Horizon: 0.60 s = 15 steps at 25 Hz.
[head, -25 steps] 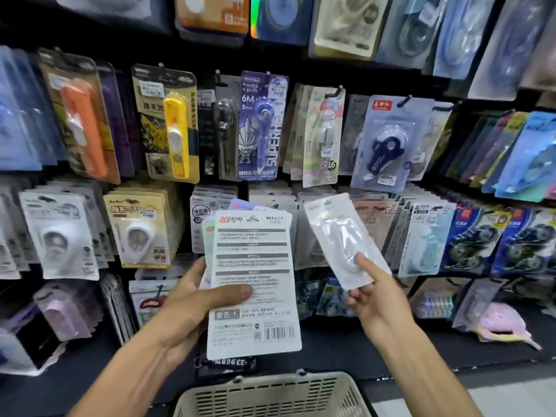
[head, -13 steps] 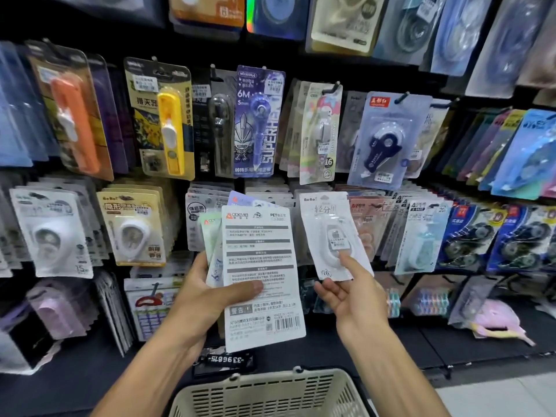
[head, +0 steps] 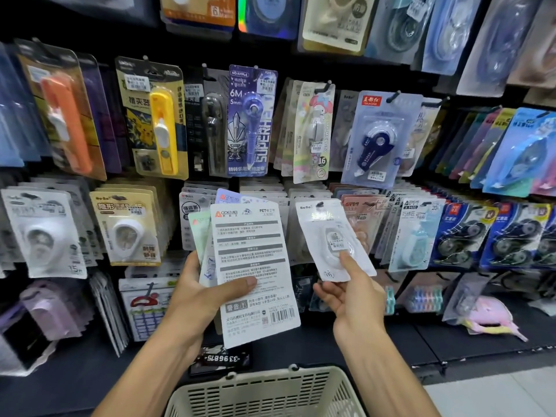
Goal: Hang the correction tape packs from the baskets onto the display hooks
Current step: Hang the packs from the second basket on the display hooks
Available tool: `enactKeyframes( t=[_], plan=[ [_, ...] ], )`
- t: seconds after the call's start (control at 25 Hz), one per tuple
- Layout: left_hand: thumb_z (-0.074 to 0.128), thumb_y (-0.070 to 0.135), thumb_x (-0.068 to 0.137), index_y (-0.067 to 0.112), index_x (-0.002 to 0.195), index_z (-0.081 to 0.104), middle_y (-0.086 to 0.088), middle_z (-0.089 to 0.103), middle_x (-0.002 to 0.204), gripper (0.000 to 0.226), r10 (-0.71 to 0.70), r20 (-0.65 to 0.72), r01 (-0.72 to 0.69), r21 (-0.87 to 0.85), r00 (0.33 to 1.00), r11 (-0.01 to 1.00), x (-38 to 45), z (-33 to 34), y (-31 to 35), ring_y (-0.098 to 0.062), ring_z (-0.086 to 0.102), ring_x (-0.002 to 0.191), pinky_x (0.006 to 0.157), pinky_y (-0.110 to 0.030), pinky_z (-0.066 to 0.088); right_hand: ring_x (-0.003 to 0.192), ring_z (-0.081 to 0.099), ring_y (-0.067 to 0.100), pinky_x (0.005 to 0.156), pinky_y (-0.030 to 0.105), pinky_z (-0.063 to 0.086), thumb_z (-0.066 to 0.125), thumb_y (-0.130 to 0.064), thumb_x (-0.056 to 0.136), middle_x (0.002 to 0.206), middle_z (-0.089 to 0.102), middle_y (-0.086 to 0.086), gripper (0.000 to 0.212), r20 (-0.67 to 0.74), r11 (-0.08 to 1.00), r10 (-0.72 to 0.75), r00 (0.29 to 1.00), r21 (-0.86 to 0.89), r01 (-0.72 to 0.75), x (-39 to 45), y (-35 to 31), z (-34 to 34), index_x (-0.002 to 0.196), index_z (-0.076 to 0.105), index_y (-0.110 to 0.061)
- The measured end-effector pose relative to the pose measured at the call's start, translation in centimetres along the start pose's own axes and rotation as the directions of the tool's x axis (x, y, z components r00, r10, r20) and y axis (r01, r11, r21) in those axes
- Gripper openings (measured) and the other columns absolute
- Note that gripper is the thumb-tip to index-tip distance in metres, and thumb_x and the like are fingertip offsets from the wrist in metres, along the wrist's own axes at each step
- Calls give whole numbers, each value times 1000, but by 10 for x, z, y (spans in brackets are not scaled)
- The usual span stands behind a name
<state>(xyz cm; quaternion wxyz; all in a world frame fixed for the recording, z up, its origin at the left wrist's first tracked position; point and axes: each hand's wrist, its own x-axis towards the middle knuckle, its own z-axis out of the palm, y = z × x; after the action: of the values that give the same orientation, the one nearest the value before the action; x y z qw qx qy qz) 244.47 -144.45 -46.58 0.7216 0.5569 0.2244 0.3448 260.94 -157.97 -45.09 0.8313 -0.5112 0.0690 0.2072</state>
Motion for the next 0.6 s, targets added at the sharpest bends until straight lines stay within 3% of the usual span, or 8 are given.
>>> enactKeyframes(
  t=[0.12,0.24,0.32,0.36,0.4,0.48,0.52,0.6],
  plan=[
    [97,27,35,27,123,59,2,80,109,96,17,-10,-18,-6,1000,1000,2,-1,-1,-20,78,97,79,-38,59,50,63,19,44,29,56,75,-34,90,65,73,13,31,109,987,157,982,-54,-152,1,-1,7,101,66,-5],
    [100,27,35,31,119,59,6,80,106,94,36,-22,-35,31,999,999,3,0,-5,-16,78,94,74,-33,60,91,67,32,71,40,61,71,-26,94,120,64,24,47,207,960,280,937,-70,-272,2,1,12,131,54,-3],
    [104,24,40,37,116,58,11,80,104,90,51,-40,-47,89,998,995,3,-1,-7,-13,78,91,65,-28,62,114,61,29,94,46,56,73,-26,92,138,54,8,60,174,961,106,979,-270,-56,-12,15,3,143,41,-26],
    [102,23,46,39,115,57,12,79,103,84,59,-46,-54,104,997,993,5,-1,-8,-12,78,90,61,-26,62,121,58,20,99,39,53,74,-33,91,139,54,-6,58,277,910,-55,959,-381,162,-25,22,-3,139,41,-38],
    [102,24,49,41,114,58,12,79,103,80,68,-44,-64,106,997,992,6,0,-8,-13,78,90,60,-25,62,126,55,8,100,27,50,74,-45,87,139,53,-20,55,459,832,-140,877,-426,356,-40,26,-6,133,44,-50],
    [102,41,47,44,112,62,9,79,107,76,72,-6,-72,52,997,996,7,4,-7,-14,78,93,64,-24,62,133,39,-15,100,11,41,73,-75,69,145,38,-38,78,726,687,-19,688,-490,537,-67,31,-4,135,32,-66],
    [98,58,44,47,110,65,10,79,109,75,62,18,-62,27,998,998,5,9,-6,-14,77,95,66,-22,61,140,28,-15,108,16,38,72,-83,59,154,24,-37,101,751,602,26,659,-538,590,-69,34,-2,142,18,-68],
    [81,87,36,54,102,69,15,78,110,75,46,47,-47,26,998,999,0,18,-5,-7,76,96,67,-17,59,152,11,0,122,38,28,74,-84,48,164,0,-27,134,706,402,42,707,-660,635,-69,32,5,148,-12,-61]
  ],
)
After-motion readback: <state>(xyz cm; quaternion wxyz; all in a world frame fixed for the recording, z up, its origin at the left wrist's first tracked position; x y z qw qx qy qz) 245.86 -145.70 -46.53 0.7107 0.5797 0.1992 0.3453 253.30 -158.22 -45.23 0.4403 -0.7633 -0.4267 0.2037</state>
